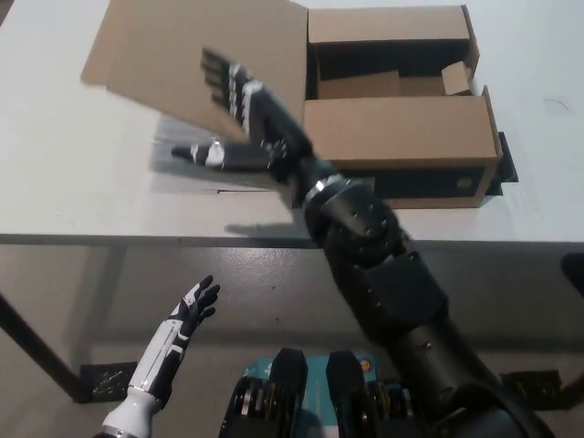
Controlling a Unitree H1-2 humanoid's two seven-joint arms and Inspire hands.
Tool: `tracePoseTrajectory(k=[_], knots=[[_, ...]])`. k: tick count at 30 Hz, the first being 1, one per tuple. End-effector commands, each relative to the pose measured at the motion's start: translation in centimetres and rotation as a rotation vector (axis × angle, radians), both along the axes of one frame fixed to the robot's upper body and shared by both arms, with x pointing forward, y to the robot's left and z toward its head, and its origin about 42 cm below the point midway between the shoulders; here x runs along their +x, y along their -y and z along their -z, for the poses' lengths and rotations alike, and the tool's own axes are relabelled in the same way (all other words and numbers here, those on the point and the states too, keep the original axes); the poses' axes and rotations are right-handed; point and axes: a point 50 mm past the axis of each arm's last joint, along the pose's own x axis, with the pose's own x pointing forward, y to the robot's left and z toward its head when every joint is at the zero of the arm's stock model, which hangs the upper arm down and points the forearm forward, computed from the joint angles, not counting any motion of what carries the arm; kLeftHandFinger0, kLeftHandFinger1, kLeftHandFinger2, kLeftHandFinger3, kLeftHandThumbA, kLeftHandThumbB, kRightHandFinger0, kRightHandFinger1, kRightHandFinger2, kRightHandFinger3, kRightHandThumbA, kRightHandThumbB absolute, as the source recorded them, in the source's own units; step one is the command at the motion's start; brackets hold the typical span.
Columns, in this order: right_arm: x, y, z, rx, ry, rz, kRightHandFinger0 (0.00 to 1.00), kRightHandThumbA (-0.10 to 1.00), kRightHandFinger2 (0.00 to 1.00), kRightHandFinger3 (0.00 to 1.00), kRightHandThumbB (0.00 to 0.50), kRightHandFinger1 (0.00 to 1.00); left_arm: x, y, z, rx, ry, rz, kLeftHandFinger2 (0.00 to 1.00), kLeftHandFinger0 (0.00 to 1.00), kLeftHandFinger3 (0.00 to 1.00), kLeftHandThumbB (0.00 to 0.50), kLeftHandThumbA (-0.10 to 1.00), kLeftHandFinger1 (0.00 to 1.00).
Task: A small storage box is placed at the center of the table and the robot uses its right hand to slide under its lid and push it upwards to open it
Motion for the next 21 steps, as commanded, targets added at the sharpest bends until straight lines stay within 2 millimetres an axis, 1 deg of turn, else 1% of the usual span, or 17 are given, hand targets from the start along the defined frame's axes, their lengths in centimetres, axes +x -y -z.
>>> tracePoseTrajectory(k=[1, 3, 4, 5, 6, 7, 8, 9, 10, 12, 13, 14, 16, 17, 18, 19, 21], knots=[[-7.4, 5.3, -23.5, 0.352, 0.538, -0.079, 1.0, 1.0, 1.0, 1.0, 0.382, 1.0, 0.9, -0.2, -1.2, 0.015, 0.069, 0.015, 1.0, 1.0, 1.0, 0.5, 1.0, 1.0], [-8.8, 6.5, -25.7, 0.387, 0.601, -0.079, 1.0, 1.0, 1.0, 1.0, 0.383, 1.0, 0.8, -0.2, -1.1, 0.017, 0.066, 0.014, 1.0, 1.0, 1.0, 0.5, 1.0, 1.0], [-10.5, 8.4, -27.9, 0.43, 0.669, -0.094, 1.0, 1.0, 1.0, 1.0, 0.371, 1.0, 0.7, -0.1, -1.1, 0.024, 0.068, 0.014, 1.0, 1.0, 1.0, 0.5, 1.0, 1.0], [-11.4, 9.3, -28.9, 0.453, 0.703, -0.099, 1.0, 1.0, 1.0, 1.0, 0.371, 1.0, 0.7, -0.1, -1.1, 0.023, 0.069, 0.016, 1.0, 1.0, 1.0, 0.5, 1.0, 1.0], [-12.3, 10.3, -29.6, 0.47, 0.735, -0.096, 1.0, 1.0, 1.0, 1.0, 0.39, 1.0, 0.7, -0.1, -1.1, 0.02, 0.067, 0.017, 1.0, 1.0, 1.0, 0.5, 1.0, 1.0], [-13.6, 11.9, -30.3, 0.489, 0.78, -0.085, 1.0, 1.0, 1.0, 1.0, 0.392, 1.0, 0.7, -0.1, -1.1, 0.017, 0.065, 0.019, 1.0, 1.0, 1.0, 0.5, 1.0, 1.0], [-14.4, 12.9, -30.5, 0.497, 0.807, -0.075, 1.0, 1.0, 1.0, 1.0, 0.382, 1.0, 0.7, -0.1, -1.1, 0.015, 0.065, 0.019, 1.0, 1.0, 1.0, 0.5, 1.0, 1.0], [-15.2, 14.3, -30.4, 0.499, 0.846, -0.05, 1.0, 1.0, 1.0, 1.0, 0.353, 1.0, 0.7, -0.1, -1.1, 0.014, 0.065, 0.019, 1.0, 1.0, 1.0, 0.5, 1.0, 1.0], [-16.2, 15.8, -30.0, 0.501, 0.887, -0.017, 1.0, 1.0, 1.0, 1.0, 0.333, 1.0, 0.7, -0.1, -1.1, 0.014, 0.066, 0.018, 1.0, 1.0, 1.0, 0.5, 1.0, 1.0], [-18.2, 19.3, -28.2, 0.478, 0.953, 0.058, 1.0, 1.0, 1.0, 1.0, 0.347, 1.0, 0.6, 0.2, -1.0, 0.026, 0.065, 0.026, 1.0, 1.0, 1.0, 0.5, 1.0, 1.0], [-18.8, 20.1, -27.5, 0.452, 0.974, 0.092, 1.0, 1.0, 1.0, 1.0, 0.347, 1.0, 0.5, 0.1, -1.0, 0.027, 0.065, 0.027, 1.0, 1.0, 1.0, 0.5, 1.0, 1.0], [-19.8, 21.2, -26.5, 0.414, 1.003, 0.16, 1.0, 1.0, 1.0, 1.0, 0.357, 1.0, 0.4, 0.0, -1.0, 0.028, 0.063, 0.029, 1.0, 1.0, 1.0, 0.5, 1.0, 1.0], [-22.0, 23.7, -23.9, 0.337, 1.041, 0.209, 1.0, 1.0, 1.0, 1.0, 0.371, 1.0, 0.5, 0.1, -0.9, 0.017, 0.059, 0.033, 1.0, 1.0, 1.0, 0.5, 1.0, 1.0], [-23.0, 24.6, -22.5, 0.303, 1.04, 0.232, 1.0, 1.0, 1.0, 1.0, 0.386, 1.0, 0.3, 0.3, -0.8, 0.022, 0.056, 0.031, 1.0, 1.0, 1.0, 0.5, 1.0, 1.0], [-23.6, 25.2, -21.5, 0.285, 1.034, 0.24, 1.0, 1.0, 1.0, 1.0, 0.391, 1.0, -0.1, 0.4, -0.6, 0.023, 0.052, 0.029, 1.0, 1.0, 1.0, 0.5, 1.0, 1.0], [-24.9, 25.8, -19.3, 0.259, 1.013, 0.248, 1.0, 1.0, 1.0, 1.0, 0.403, 1.0, -0.6, 0.4, -0.4, 0.023, 0.047, 0.026, 1.0, 1.0, 1.0, 0.5, 1.0, 1.0], [-26.4, 26.3, -16.6, 0.214, 1.001, 0.279, 1.0, 1.0, 1.0, 1.0, 0.407, 1.0, -0.9, 0.3, -0.4, 0.023, 0.048, 0.019, 1.0, 1.0, 1.0, 0.5, 1.0, 1.0]])
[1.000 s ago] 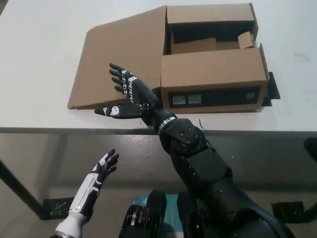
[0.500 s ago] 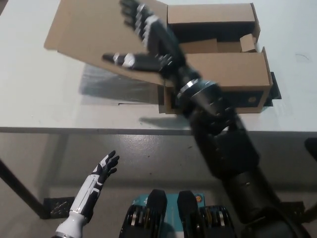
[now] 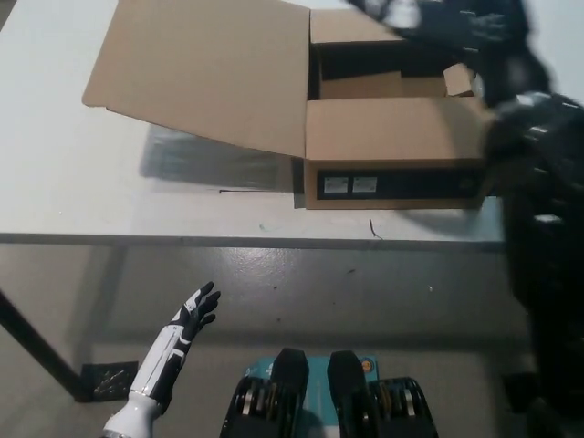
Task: A small storage box is placed at the center of the table and the robot uses its right hand to slide under its lid and push it upwards to open it
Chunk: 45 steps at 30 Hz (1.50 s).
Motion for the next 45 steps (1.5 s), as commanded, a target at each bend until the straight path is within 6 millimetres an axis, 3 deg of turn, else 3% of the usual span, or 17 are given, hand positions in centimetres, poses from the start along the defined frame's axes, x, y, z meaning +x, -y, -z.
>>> tracePoseTrajectory(k=[1, 4, 7, 9, 10, 14, 15, 16, 19, 20, 24, 26, 29, 36, 38, 41, 45], knots=[[-22.7, 9.9, -3.6, -0.009, 0.601, 0.114, 1.0, 1.0, 1.0, 1.0, 0.422, 1.0, -0.3, 0.4, -1.2, 0.012, 0.078, 0.022, 1.0, 1.0, 1.0, 0.5, 1.0, 1.0], [-25.0, 10.4, 1.6, -0.075, 0.552, 0.152, 1.0, 1.0, 1.0, 1.0, 0.414, 1.0, -0.1, 0.6, -1.2, 0.009, 0.074, 0.033, 1.0, 1.0, 1.0, 0.5, 1.0, 1.0], [-27.5, 9.2, 6.2, -0.117, 0.427, 0.183, 1.0, 1.0, 1.0, 1.0, 0.385, 1.0, 0.4, 0.6, -1.4, 0.017, 0.081, 0.032, 1.0, 1.0, 1.0, 0.5, 1.0, 1.0], [-27.8, 8.9, 7.4, -0.122, 0.385, 0.191, 1.0, 1.0, 1.0, 1.0, 0.398, 1.0, 0.5, 0.4, -1.3, 0.017, 0.079, 0.028, 1.0, 1.0, 1.0, 0.5, 1.0, 1.0], [-27.9, 8.9, 8.2, -0.122, 0.355, 0.19, 1.0, 1.0, 1.0, 1.0, 0.414, 1.0, 0.5, 0.4, -1.3, 0.02, 0.078, 0.027, 1.0, 1.0, 1.0, 0.5, 1.0, 1.0], [-28.0, 8.7, 12.3, -0.019, 0.194, 0.19, 1.0, 1.0, 1.0, 1.0, 0.346, 1.0, 0.5, 0.1, -1.3, 0.021, 0.076, 0.028, 1.0, 1.0, 1.0, 0.5, 1.0, 1.0], [-27.8, 8.5, 13.1, -0.005, 0.178, 0.191, 1.0, 1.0, 1.0, 1.0, 0.347, 1.0, 0.5, 0.1, -1.3, 0.021, 0.076, 0.027, 1.0, 1.0, 1.0, 0.5, 1.0, 1.0], [-27.8, 8.3, 13.9, -0.015, 0.135, 0.209, 1.0, 1.0, 1.0, 1.0, 0.395, 1.0, 0.6, 0.1, -1.3, 0.024, 0.077, 0.028, 1.0, 1.0, 1.0, 0.5, 1.0, 1.0], [-27.7, 7.9, 16.4, -0.041, -0.001, 0.18, 1.0, 1.0, 1.0, 1.0, 0.404, 1.0, 0.5, 0.1, -1.3, 0.03, 0.077, 0.028, 1.0, 1.0, 1.0, 0.5, 1.0, 1.0], [-27.3, 7.9, 18.0, -0.073, -0.032, 0.194, 1.0, 1.0, 1.0, 1.0, 0.355, 1.0, 0.5, 0.1, -1.2, 0.026, 0.072, 0.031, 1.0, 1.0, 1.0, 0.5, 1.0, 1.0], [-25.8, 7.6, 22.0, -0.053, -0.153, 0.196, 1.0, 1.0, 1.0, 1.0, 0.256, 1.0, 0.4, 0.0, -1.1, 0.015, 0.066, 0.031, 1.0, 1.0, 1.0, 0.5, 1.0, 1.0], [-25.0, 7.5, 23.9, -0.074, -0.241, 0.231, 1.0, 1.0, 1.0, 1.0, 0.298, 1.0, 0.5, 0.1, -1.0, 0.011, 0.064, 0.03, 1.0, 1.0, 1.0, 0.5, 1.0, 1.0], [-24.1, 7.4, 25.9, -0.079, -0.306, 0.264, 1.0, 1.0, 1.0, 1.0, 0.363, 1.0, 0.4, 0.1, -1.0, 0.013, 0.063, 0.029, 1.0, 1.0, 1.0, 0.5, 1.0, 1.0], [-22.7, 8.1, 30.4, -0.092, -0.446, 0.278, 1.0, 1.0, 1.0, 1.0, 0.393, 1.0, 0.5, 0.3, -0.9, -0.005, 0.057, 0.028, 1.0, 1.0, 1.0, 0.5, 1.0, 1.0], [-22.7, 8.2, 30.8, -0.094, -0.461, 0.273, 1.0, 1.0, 1.0, 1.0, 0.384, 1.0, 0.1, 0.1, -0.7, -0.005, 0.053, 0.027, 1.0, 1.0, 1.0, 0.5, 1.0, 1.0], [-22.4, 8.4, 31.4, -0.094, -0.487, 0.265, 1.0, 1.0, 1.0, 1.0, 0.437, 1.0, -0.1, 0.1, -0.5, 0.012, 0.05, 0.019, 1.0, 1.0, 1.0, 0.5, 1.0, 1.0], [-22.5, 8.1, 32.0, -0.06, -0.511, 0.238, 1.0, 1.0, 1.0, 1.0, 0.422, 1.0, -0.3, 0.0, -0.4, 0.02, 0.046, 0.01, 1.0, 1.0, 1.0, 0.5, 1.0, 1.0]])
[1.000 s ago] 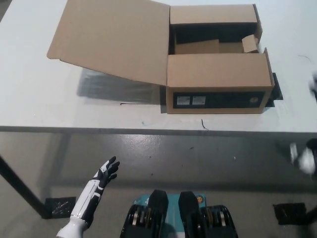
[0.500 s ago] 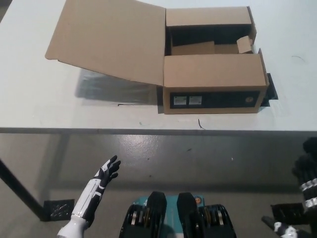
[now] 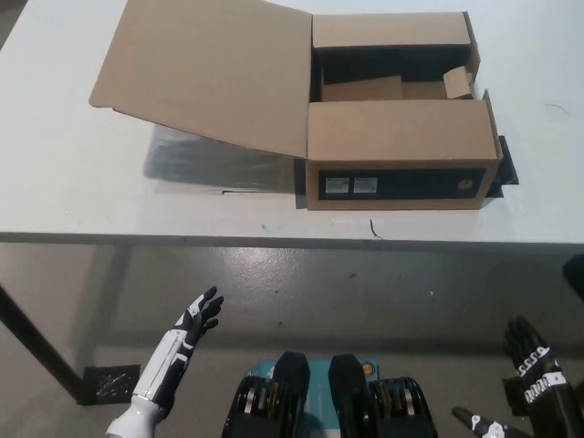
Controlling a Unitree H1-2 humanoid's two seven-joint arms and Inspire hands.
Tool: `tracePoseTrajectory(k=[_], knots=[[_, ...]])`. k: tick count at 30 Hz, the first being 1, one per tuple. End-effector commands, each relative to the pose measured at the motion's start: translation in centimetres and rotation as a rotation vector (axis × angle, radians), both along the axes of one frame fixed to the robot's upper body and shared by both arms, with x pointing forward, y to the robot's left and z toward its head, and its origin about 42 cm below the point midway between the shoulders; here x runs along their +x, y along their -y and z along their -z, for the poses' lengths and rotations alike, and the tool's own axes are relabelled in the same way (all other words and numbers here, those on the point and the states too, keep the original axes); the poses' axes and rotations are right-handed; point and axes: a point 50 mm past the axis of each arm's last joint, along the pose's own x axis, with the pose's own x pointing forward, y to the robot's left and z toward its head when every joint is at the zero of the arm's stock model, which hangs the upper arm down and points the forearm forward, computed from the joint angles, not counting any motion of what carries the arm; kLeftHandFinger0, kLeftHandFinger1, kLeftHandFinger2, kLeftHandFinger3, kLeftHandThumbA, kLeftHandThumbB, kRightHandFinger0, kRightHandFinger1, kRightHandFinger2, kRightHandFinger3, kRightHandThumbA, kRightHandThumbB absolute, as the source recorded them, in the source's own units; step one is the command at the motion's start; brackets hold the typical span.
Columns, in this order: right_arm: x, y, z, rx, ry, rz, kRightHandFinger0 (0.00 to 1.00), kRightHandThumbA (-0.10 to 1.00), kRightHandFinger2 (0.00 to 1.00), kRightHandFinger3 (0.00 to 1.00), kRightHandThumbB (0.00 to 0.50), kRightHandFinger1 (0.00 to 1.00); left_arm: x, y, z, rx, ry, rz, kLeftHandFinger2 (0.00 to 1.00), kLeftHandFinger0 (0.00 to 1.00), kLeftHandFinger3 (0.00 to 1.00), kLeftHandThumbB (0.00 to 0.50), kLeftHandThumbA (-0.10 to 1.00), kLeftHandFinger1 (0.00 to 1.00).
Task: A small storage box is placed at the center of the table and the robot uses its right hand to slide under its lid and push it upwards to open it
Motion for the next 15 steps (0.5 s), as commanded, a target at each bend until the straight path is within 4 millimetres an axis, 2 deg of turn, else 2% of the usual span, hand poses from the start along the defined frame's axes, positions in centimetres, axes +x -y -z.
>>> tracePoseTrajectory(k=[1, 7, 14, 15], knots=[[0.51, -0.11, -0.52, 0.019, 0.074, -0.029, 1.0, 1.0, 1.0, 1.0, 0.415, 1.0, 0.39, -0.18, -0.84, 0.005, 0.058, 0.001, 1.0, 1.0, 1.0, 0.5, 1.0, 1.0], [0.88, 0.26, -1.02, 0.001, 0.064, -0.013, 1.0, 1.0, 1.0, 1.0, 0.431, 1.0, 0.67, -0.24, -0.93, 0.017, 0.062, 0.0, 1.0, 1.0, 1.0, 0.5, 1.0, 1.0], [1.22, 0.28, -1.2, -0.005, 0.072, -0.008, 1.0, 1.0, 1.0, 1.0, 0.424, 1.0, 0.76, -0.35, -0.92, 0.018, 0.061, -0.006, 1.0, 1.0, 1.0, 0.5, 1.0, 1.0], [1.25, 0.3, -1.19, -0.004, 0.075, -0.003, 1.0, 1.0, 1.0, 1.0, 0.409, 1.0, 0.76, -0.32, -0.95, 0.013, 0.062, -0.003, 1.0, 1.0, 1.0, 0.5, 1.0, 1.0]])
